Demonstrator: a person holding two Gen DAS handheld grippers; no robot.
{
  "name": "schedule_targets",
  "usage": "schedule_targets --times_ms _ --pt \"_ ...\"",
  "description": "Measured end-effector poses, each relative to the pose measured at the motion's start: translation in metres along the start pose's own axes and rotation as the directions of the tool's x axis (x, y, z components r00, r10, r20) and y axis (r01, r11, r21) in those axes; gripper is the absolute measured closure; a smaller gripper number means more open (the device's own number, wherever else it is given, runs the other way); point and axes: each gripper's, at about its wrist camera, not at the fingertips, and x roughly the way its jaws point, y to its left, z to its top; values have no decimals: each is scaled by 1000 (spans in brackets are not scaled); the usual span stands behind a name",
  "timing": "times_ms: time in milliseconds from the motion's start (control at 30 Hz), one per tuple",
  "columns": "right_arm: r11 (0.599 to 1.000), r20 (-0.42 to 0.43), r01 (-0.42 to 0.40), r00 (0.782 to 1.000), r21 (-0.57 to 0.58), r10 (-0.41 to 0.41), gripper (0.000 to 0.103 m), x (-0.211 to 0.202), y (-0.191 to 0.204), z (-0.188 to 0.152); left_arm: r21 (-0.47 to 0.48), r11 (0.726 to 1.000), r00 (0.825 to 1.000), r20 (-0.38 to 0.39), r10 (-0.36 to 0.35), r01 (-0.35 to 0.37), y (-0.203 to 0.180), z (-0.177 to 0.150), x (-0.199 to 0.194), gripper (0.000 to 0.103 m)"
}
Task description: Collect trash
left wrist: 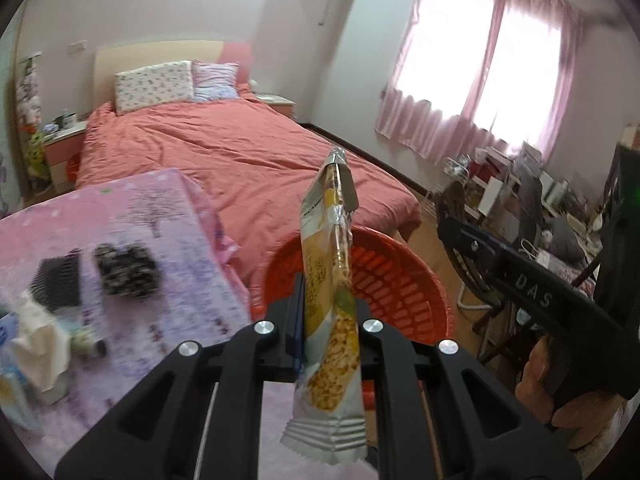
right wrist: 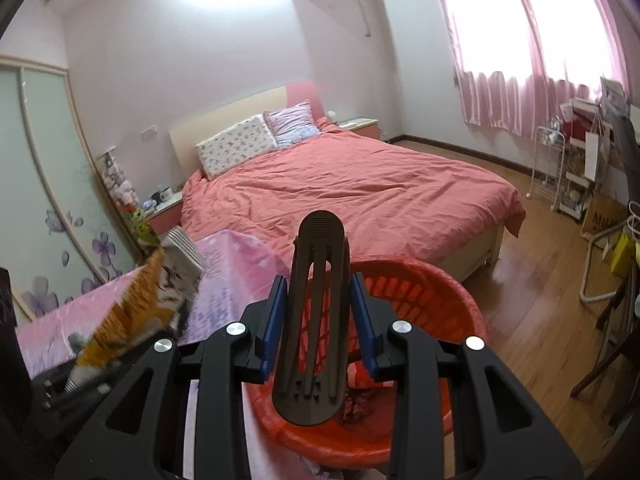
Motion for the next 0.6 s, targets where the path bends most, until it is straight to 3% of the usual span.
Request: schedule_targets --times_ms 100,167,233,300,600 --pt "999 -13 2 1000 34 -1 70 12 -13 3 6 1000 999 -32 -11 11 -9 0 25 86" --pt "999 -26 -3 1000 51 5 69 17 -18 2 12 1000 999 -51 7 -6 -12 -2 42 68" --pt "998 -38 21 999 61 -19 66 27 -23 1 13 1000 998 -64 24 -23 -8 -4 51 57" --pt "998 -53 25 998 59 -22 52 30 -25 -2 12 999 996 -80 41 -40 -1 -7 54 55" --pt "997 -94 55 994 56 -50 50 27 -24 -19 -9 988 986 -76 151 -152 46 -26 28 47"
